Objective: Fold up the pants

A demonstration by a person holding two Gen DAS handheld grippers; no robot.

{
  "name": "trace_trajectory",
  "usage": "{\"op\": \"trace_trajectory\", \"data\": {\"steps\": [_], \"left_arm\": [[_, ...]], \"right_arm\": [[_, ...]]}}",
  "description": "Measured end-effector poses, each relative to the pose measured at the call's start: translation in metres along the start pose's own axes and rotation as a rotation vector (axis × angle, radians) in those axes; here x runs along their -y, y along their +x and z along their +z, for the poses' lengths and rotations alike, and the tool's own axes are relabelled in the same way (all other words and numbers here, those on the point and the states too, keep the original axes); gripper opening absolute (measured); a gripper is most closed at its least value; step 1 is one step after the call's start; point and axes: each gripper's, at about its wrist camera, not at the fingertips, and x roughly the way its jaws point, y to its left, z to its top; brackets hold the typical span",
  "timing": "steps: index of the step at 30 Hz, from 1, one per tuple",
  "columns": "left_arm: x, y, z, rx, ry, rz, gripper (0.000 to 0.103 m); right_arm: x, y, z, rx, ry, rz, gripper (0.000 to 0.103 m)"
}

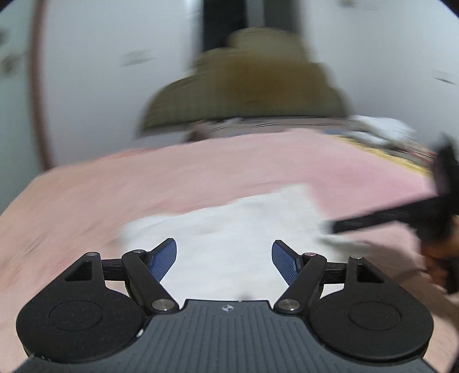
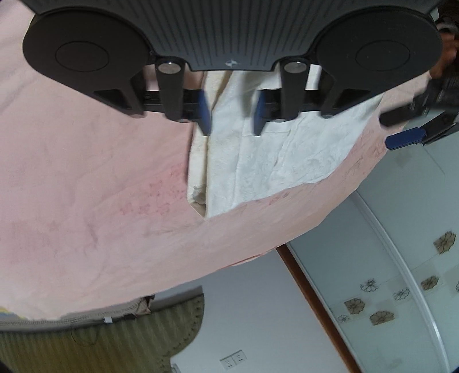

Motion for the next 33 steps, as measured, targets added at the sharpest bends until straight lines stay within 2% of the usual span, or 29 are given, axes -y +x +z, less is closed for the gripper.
{"op": "trace_trajectory", "data": {"steps": [1, 4, 8, 10, 12, 16, 22, 30, 33], "left_arm": [[-0.014, 0.004, -0.002, -0.028, -0.045, 0.04, 0.077], [-0.043, 0.016, -0.008, -0.107, -0.127, 0.139, 0.077], [-0.054, 0.031, -0.011, -0.171, -0.125, 0.354, 0.077], [-0.059, 0.034, -0.012, -0.185, -0.134, 0.399, 0.077], [-0.063, 0.032, -0.01, -0.192, -0.152, 0.396, 0.077], [-0.065, 0.033, -0.011, -0.206, -0.168, 0.386, 0.078], [-0.066, 0.043, -0.014, -0.23, -0.208, 0.365, 0.081], [-0.066, 0.047, -0.013, -0.238, -0.21, 0.373, 0.083], [-0.073, 0.043, -0.012, -0.225, -0.259, 0.322, 0.083]], "right_arm": [[0.002, 0.0, -0.002, 0.006, 0.005, -0.012, 0.062], [0.001, -0.004, -0.002, 0.035, 0.006, -0.025, 0.062], [-0.022, 0.001, 0.0, 0.037, -0.124, -0.08, 0.063], [-0.03, 0.008, -0.001, 0.013, -0.187, -0.112, 0.065], [-0.029, 0.012, 0.0, -0.007, -0.2, -0.121, 0.066], [-0.013, 0.014, -0.002, -0.021, -0.128, -0.097, 0.066], [0.015, 0.012, -0.003, -0.03, 0.011, -0.011, 0.07], [0.017, 0.014, -0.002, -0.032, 0.017, 0.007, 0.072], [0.017, 0.014, -0.001, -0.042, 0.009, 0.02, 0.074]]}}
